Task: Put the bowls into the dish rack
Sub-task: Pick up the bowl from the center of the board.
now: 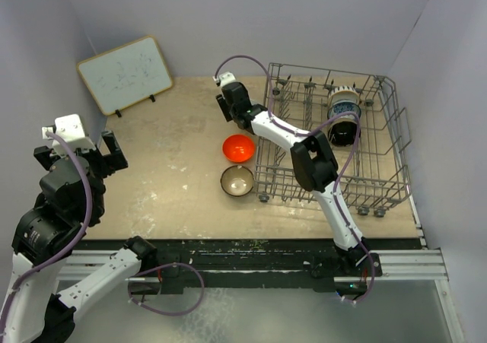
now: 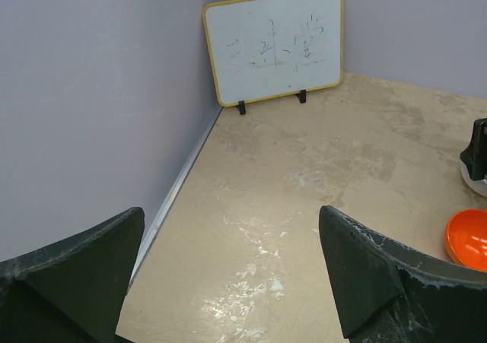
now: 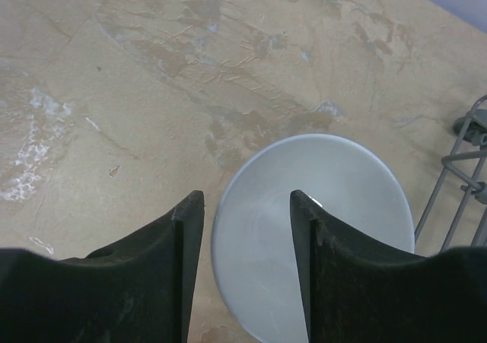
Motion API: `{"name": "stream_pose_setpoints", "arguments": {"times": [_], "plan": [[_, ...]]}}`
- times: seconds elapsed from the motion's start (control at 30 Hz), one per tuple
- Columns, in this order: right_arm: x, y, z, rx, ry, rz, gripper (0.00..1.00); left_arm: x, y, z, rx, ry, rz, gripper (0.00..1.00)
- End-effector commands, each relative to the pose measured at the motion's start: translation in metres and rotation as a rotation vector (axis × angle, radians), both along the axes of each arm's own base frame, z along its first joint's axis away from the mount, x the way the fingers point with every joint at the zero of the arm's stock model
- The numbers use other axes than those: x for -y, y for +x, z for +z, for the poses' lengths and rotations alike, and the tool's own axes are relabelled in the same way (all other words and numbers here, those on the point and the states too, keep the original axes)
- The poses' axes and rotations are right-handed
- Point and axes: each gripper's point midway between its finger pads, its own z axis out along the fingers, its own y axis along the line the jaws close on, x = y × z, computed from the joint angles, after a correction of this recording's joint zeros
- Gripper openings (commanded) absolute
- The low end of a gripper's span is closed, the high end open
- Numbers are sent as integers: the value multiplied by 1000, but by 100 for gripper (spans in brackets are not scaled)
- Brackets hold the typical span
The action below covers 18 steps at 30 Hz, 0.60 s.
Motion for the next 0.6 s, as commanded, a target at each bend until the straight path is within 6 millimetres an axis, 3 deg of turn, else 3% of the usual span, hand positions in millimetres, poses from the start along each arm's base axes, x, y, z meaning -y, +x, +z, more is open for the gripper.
{"name": "stream_pose_setpoints", "arguments": {"times": [0.0,0.27,0.4,0.57], "plan": [[-2,4,12,9,6,20,49,2,2,6,33,-19,-7,99],[-1,-1,-11,-61,-55,53,49,3,4,4,27,-14,-5,99],[0,-10,-18,-102,-66,75,38,5,6,2,25,-14,-8,99],[3,-16,-29,-145,-108,96,40,5,6,2,24,-14,-10,99]]}}
